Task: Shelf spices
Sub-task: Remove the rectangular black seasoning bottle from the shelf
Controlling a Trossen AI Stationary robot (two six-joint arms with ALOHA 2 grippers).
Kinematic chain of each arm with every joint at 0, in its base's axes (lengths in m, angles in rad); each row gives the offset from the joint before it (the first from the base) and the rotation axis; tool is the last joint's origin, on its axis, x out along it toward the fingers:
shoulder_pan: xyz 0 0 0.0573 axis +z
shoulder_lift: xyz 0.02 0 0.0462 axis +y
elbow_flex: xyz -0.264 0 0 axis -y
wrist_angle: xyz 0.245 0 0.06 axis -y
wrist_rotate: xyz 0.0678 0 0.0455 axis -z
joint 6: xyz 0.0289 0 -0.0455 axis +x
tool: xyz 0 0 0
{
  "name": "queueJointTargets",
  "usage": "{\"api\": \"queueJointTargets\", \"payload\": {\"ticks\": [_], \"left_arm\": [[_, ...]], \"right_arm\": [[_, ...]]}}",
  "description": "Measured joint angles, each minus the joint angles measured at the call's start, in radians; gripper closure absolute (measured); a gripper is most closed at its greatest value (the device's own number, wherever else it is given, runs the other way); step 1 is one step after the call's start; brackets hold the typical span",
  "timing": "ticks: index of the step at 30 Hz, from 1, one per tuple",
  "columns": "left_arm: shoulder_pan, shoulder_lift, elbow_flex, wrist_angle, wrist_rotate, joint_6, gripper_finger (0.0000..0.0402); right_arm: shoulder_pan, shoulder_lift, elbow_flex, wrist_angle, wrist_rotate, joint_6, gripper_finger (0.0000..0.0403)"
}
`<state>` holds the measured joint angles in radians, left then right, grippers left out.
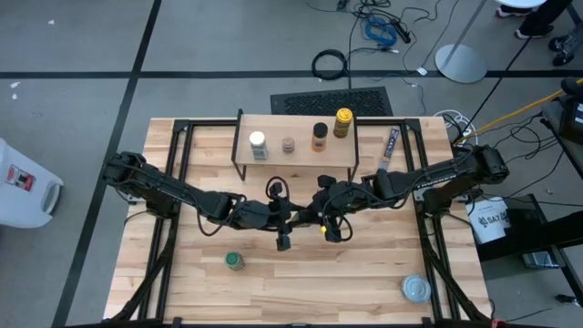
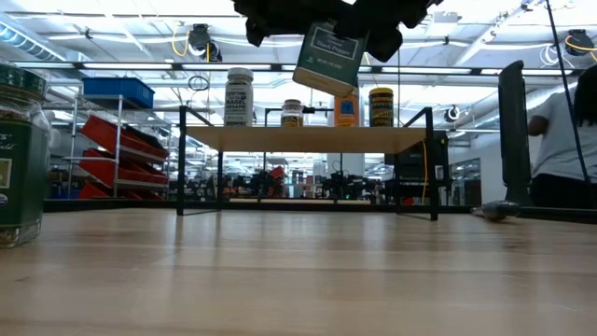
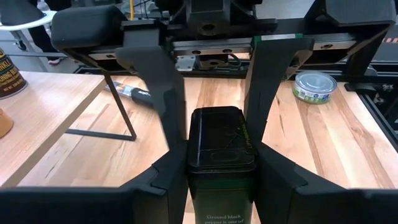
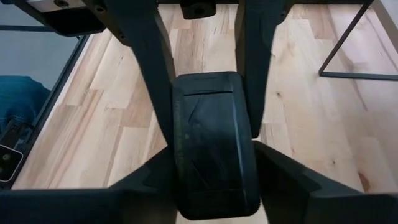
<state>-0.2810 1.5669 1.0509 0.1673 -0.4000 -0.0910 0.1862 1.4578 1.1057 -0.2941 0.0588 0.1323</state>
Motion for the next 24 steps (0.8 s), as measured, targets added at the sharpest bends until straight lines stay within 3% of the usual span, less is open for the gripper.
{"api": "queueJointTargets", "payload": {"ticks": [7,12,24], "left_arm": [[0.001,0.0,0.0,-0.01,0.0,0.0,0.0257],[-0.001,0.0,0.0,-0.064,0.0,-0.014,0.0257],[-0.069,0.0,0.0,-0.238,0.004,-0.24,0.0257]], "right_arm": [[0.002,-0.005,0.0,-0.028,-0.005,0.016,0.0146],[0.02,-0.023,0.0,-0.061,-0.006,0.022,0.0108],[0.085,-0.135,0.0,-0.19,-0.004,0.09,0.0094]]}}
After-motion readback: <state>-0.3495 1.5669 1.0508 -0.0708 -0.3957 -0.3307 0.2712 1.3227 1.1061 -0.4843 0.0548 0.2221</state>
